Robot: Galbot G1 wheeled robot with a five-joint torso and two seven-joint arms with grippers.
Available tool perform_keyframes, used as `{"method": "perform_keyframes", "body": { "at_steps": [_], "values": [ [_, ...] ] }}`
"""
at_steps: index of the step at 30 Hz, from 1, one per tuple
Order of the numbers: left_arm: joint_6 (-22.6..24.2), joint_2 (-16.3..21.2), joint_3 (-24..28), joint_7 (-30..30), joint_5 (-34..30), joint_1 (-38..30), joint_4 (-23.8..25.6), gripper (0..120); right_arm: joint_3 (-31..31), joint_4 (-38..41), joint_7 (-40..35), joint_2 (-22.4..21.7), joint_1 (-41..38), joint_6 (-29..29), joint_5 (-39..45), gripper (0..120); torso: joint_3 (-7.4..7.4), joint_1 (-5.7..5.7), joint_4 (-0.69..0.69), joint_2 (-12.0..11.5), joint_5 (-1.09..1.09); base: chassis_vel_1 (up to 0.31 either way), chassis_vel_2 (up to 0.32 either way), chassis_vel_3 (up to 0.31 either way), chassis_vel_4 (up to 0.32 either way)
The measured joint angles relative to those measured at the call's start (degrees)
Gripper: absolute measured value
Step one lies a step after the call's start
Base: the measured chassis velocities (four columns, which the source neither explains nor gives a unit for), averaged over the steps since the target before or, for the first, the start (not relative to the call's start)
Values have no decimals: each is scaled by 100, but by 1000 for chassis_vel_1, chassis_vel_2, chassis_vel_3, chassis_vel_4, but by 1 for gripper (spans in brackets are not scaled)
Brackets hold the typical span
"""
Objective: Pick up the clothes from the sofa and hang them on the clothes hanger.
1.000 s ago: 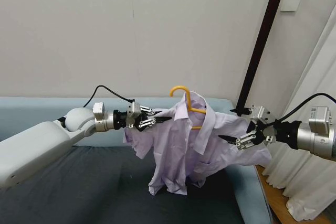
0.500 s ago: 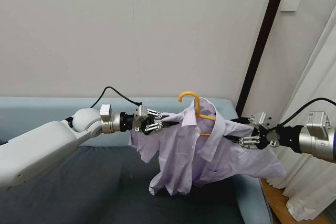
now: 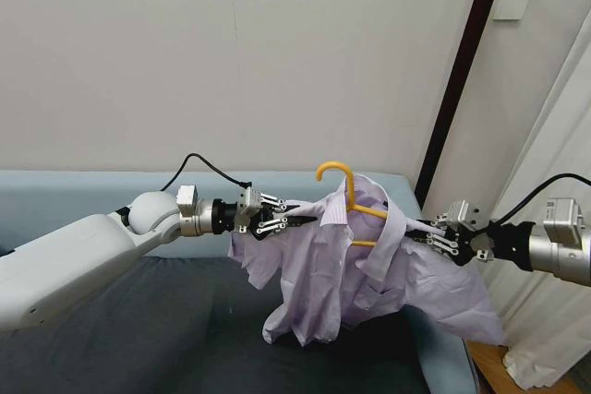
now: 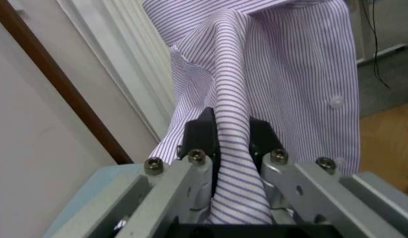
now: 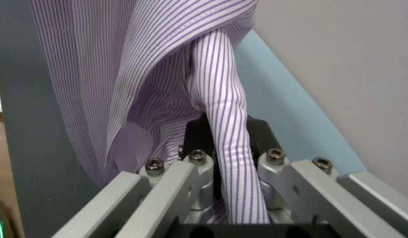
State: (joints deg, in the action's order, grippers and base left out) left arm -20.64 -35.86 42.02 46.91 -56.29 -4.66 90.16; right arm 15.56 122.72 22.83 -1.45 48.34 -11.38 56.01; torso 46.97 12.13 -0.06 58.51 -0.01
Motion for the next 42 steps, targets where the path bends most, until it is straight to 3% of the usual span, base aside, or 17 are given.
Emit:
{"method": "perform_keyframes", "body": {
  "at_steps": [8,11,23,26,28,32,33,35,37,39,41,42],
  "values": [
    [-90,28,66,-272,-6,26,5,7,-37,-27,-93,67,38,177,-48,5,0,0,-1,0,-1,0,0,0,0],
    [-133,103,99,-606,-48,67,-11,19,-81,-36,-223,181,71,219,-104,5,0,0,0,0,0,0,0,0,0],
    [-168,319,-308,-787,12,296,117,58,-168,-12,-592,434,147,293,-187,5,0,0,0,0,0,0,0,0,0],
    [-189,402,-640,-808,19,486,162,73,-171,-43,-585,501,157,301,-187,5,0,0,0,0,0,0,0,0,0],
    [-194,444,-827,-832,16,616,200,77,-170,-47,-631,535,158,292,-170,5,0,0,0,0,0,0,0,0,0],
    [-230,660,-1698,-915,-34,1349,437,94,-154,-24,-872,665,153,139,-61,5,0,0,-2,0,0,0,0,0,0],
    [-230,660,-1698,-915,-34,1349,437,94,-154,-24,-872,665,153,139,-61,5,0,0,-2,0,0,0,0,0,0],
    [-257,809,-2406,-1090,-111,2018,614,99,-133,-23,-914,757,135,120,-16,5,0,0,-2,0,-2,0,0,0,0],
    [-268,861,-2611,-1159,-149,2228,664,99,-125,-26,-928,790,127,116,-2,5,0,0,0,0,-1,0,0,0,0],
    [-323,971,-3573,-1365,-326,3280,768,100,-98,-26,-969,870,120,91,27,5,0,0,3,0,-3,0,0,0,0],
    [-356,948,-4121,-1550,-380,3896,761,100,-77,-24,-982,918,118,76,44,5,-1,-1,4,1,-2,0,0,0,0],
    [-356,948,-4121,-1550,-380,3896,761,100,-77,-24,-982,918,118,76,44,5,-1,-1,4,1,-2,0,0,0,0]
  ]
}}
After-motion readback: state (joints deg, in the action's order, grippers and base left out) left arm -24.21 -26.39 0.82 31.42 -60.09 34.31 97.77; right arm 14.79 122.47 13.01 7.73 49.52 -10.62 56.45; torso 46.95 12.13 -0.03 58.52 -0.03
